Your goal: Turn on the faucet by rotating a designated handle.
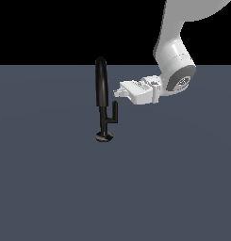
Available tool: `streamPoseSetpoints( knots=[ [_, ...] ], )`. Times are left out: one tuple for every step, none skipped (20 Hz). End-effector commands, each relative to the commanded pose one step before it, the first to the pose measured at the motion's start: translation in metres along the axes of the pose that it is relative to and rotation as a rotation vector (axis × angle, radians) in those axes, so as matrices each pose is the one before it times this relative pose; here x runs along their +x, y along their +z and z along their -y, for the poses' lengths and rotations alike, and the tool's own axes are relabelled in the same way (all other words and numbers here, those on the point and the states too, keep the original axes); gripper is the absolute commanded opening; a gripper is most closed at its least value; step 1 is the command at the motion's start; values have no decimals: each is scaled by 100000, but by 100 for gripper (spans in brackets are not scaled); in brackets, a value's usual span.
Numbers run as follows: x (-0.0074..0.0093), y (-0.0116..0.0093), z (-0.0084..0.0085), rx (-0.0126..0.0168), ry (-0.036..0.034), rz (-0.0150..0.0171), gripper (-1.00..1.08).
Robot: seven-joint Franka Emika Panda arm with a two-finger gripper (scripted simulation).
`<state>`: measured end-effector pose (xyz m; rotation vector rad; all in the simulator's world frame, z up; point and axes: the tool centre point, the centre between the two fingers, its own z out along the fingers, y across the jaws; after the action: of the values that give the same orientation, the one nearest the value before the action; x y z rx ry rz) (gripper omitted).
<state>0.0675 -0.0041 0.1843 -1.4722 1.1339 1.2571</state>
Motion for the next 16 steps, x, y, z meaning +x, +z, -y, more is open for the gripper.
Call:
streamPoseSetpoints(
  knots=[
    [1468, 307, 309, 3706, 3480, 4069, -100],
    [509, 110, 88, 1212, 1166, 1330, -100],
    [470, 104, 81, 1117, 1072, 1224, -100],
    [423, 95, 72, 1005, 965, 1101, -100],
    [375, 85, 64, 889, 854, 973, -100],
    [326, 73, 56, 772, 742, 844, -100],
    [276, 63, 47, 652, 626, 713, -100],
    [224, 53, 38, 529, 507, 579, -100],
    [173, 43, 29, 407, 387, 447, -100],
    [120, 35, 20, 283, 266, 312, -100],
    [67, 27, 11, 157, 142, 177, -100],
    [0, 46, 1, 0, 0, 0, -100],
    [-17, -25, -5, -51, -75, -37, -100],
    [-82, -2, -14, -199, -207, -205, -100],
    [-69, -4, -12, -166, -169, -173, -100],
    [-30, 3, -5, -68, -69, -71, -100]
  ],
)
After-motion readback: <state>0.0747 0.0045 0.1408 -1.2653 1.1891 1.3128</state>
